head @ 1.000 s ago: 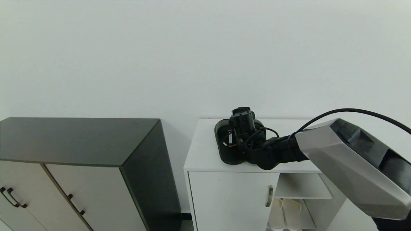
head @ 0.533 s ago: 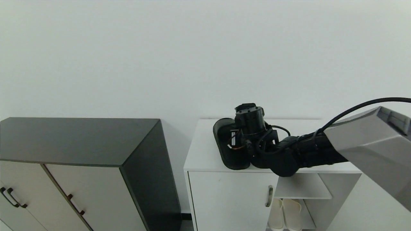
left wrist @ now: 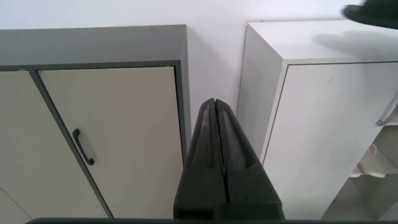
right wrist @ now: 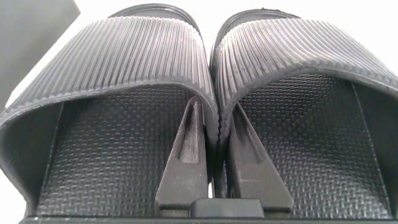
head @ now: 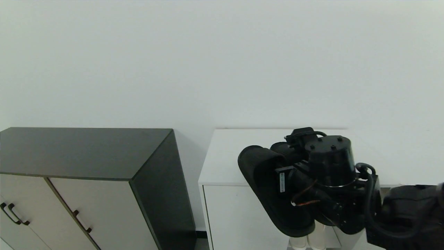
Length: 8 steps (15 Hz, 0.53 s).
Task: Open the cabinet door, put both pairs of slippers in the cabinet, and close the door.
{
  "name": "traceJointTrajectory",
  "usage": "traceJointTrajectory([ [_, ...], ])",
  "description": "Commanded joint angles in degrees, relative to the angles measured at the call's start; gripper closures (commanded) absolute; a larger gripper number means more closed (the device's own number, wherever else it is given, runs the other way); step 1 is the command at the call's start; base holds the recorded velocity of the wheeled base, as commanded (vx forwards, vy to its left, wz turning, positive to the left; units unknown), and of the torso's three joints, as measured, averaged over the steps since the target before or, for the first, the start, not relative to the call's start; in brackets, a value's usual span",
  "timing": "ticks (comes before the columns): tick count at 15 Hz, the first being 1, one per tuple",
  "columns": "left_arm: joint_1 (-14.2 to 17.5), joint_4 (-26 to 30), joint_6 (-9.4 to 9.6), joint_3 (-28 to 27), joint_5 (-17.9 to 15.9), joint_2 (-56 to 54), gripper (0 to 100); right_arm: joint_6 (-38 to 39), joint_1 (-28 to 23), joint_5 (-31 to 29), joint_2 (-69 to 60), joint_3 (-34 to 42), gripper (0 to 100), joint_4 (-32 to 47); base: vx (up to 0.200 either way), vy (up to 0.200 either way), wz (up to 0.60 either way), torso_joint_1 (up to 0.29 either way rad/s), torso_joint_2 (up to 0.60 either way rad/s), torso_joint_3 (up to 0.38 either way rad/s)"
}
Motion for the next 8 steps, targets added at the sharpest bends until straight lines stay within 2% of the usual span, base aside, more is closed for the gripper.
traceJointTrajectory([
  [1,0.0,0.0,-0.23,0.0,0.1,0.0,100,0.4,1.1,0.0,-4.4,2.7,100,-0.2,0.000,0.000,0.00,0.000,0.00,0.000],
  [8,0.0,0.0,-0.32,0.0,0.0,0.0,100,0.6,1.5,-0.2,-3.2,3.5,100,-0.2,0.000,0.000,0.00,0.000,0.00,0.000],
])
